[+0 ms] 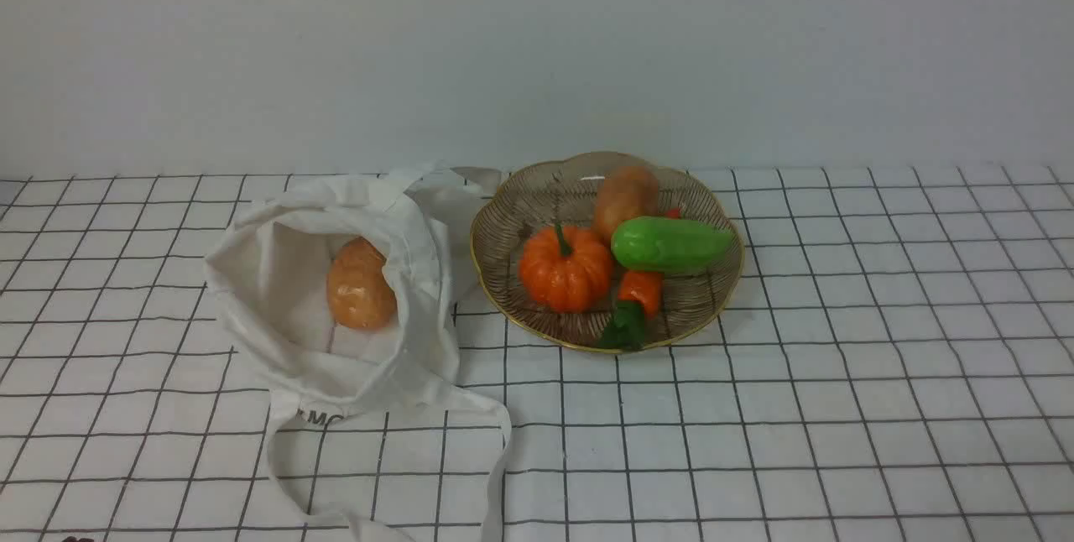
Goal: Take vegetables from bag on white checkered tablecloth place on plate.
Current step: 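Reach into the cloth bag and grasp the potato inside with the left gripper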
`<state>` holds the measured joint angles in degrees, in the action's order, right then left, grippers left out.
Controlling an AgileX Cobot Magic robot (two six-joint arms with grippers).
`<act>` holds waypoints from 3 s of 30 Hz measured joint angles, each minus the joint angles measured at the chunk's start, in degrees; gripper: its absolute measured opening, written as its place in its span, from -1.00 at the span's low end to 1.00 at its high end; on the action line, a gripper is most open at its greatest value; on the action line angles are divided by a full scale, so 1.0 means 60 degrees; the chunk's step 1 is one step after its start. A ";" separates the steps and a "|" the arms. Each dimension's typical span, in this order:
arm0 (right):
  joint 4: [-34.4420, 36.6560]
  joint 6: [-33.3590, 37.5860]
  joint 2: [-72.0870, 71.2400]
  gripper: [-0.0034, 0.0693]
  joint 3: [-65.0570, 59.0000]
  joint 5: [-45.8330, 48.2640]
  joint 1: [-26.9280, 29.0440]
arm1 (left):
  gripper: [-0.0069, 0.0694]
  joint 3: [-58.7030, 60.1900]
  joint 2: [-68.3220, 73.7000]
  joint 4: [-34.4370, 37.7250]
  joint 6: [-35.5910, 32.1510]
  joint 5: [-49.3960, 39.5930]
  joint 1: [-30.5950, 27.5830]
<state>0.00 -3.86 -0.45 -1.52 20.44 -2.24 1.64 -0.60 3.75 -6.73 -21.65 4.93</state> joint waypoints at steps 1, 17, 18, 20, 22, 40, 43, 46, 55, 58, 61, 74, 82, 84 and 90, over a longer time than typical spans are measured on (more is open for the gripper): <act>0.0000 0.0000 0.0000 -0.95 0.0000 0.0000 0.0000 | -0.84 0.0000 0.0000 0.0000 0.0000 0.0000 0.0000; 0.0000 0.0000 0.0000 -0.95 0.0000 0.0000 0.0000 | -0.84 0.0000 0.0000 0.0000 0.0000 0.0000 0.0000; 0.0000 0.0000 0.0000 -0.95 0.0000 0.0000 0.0000 | -0.84 0.0000 0.0000 0.0000 0.0000 0.0000 0.0000; 0.0000 0.0000 0.0000 -0.95 0.0000 0.0000 0.0000 | -0.84 0.0000 0.0000 0.0000 0.0000 0.0000 0.0000; 0.0000 0.0000 0.0000 -0.95 0.0000 0.0000 0.0000 | -0.84 0.0000 0.0000 0.0000 0.0000 0.0000 0.0000; 0.0000 0.0000 0.0000 -0.95 0.0000 0.0000 0.0000 | -0.84 0.0000 0.0000 0.0000 -0.0007 0.0000 0.0000; 0.0000 0.0000 0.0000 -0.95 0.0000 0.0000 0.0000 | -0.84 0.0000 0.0000 0.0000 -0.0007 0.0000 0.0000; 0.0000 0.0000 0.0000 -0.95 0.0000 0.0000 0.0000 | -0.84 0.0000 0.0000 0.0000 -0.0007 0.0000 0.0000; 0.0000 0.0000 0.0000 -0.95 0.0000 0.0000 0.0000 | -0.84 0.0000 0.0000 0.2447 0.1299 -0.0064 0.0000; 0.0000 0.0000 0.0000 -0.95 0.0000 0.0000 0.0000 | -0.84 0.0000 0.0000 0.5599 0.2942 -0.0214 0.0000; 0.0000 0.0000 0.0000 -0.95 0.0000 0.0000 0.0000 | -0.84 0.0000 0.0000 0.8396 0.3834 -0.0341 0.0000; 0.0000 0.0000 0.0000 -0.95 0.0000 0.0000 0.0000 | -0.84 0.0000 0.0000 1.0372 0.2379 0.0257 0.0000; 0.0000 0.0000 0.0000 -0.95 0.0000 0.0000 0.0000 | -0.84 -0.2397 0.0284 1.0806 -0.0006 -0.0878 0.0004; 0.0000 0.0000 0.0000 -0.95 0.0000 0.0000 0.0000 | -0.84 -0.3561 0.1300 1.0096 -0.0305 -0.1360 0.0004; 0.0000 0.0000 0.0000 -0.95 0.0000 0.0000 0.0000 | -0.84 -0.6124 0.5944 0.5791 -0.0327 -0.4692 0.0004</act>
<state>0.00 -3.86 -0.45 -1.52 20.44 -2.24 -35.11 35.06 38.50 -8.69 -49.80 4.96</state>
